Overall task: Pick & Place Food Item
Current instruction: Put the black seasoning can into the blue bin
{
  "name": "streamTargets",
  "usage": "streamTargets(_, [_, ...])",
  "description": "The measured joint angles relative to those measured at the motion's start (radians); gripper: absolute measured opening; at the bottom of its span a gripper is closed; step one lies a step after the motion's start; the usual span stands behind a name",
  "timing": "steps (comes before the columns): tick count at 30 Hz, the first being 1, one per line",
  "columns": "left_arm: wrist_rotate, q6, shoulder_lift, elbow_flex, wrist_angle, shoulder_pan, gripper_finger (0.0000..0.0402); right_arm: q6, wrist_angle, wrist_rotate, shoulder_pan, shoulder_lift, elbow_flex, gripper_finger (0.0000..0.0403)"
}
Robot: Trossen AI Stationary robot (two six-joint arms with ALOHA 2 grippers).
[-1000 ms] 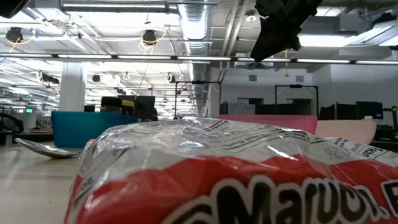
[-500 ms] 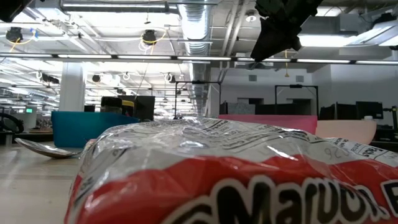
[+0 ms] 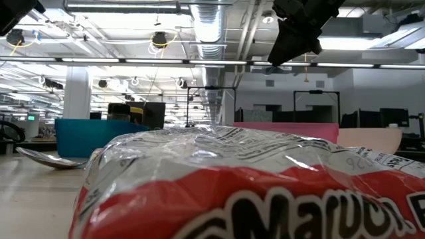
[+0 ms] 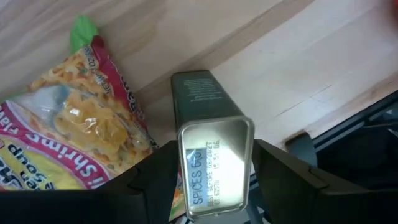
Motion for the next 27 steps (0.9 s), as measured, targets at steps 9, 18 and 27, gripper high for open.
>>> streamTargets(9, [-0.04,0.0,0.005,0.0,-0.004,-0.008,0.0178,0.0,-0.002,0.0,0.0,0.0,0.0,0.0102])
streamTargets(18, [-0.037,0.005,0.052,0.001,0.015,-0.017,0.017,0.0,0.018,0.0,0.0,0.0,-0.011,0.0102])
streamTargets(27, [-0.018,0.022,0.06,0.0,0.02,-0.017,0.0164,0.0,0.086,-0.003,0.0,0.001,-0.101,0.0102])
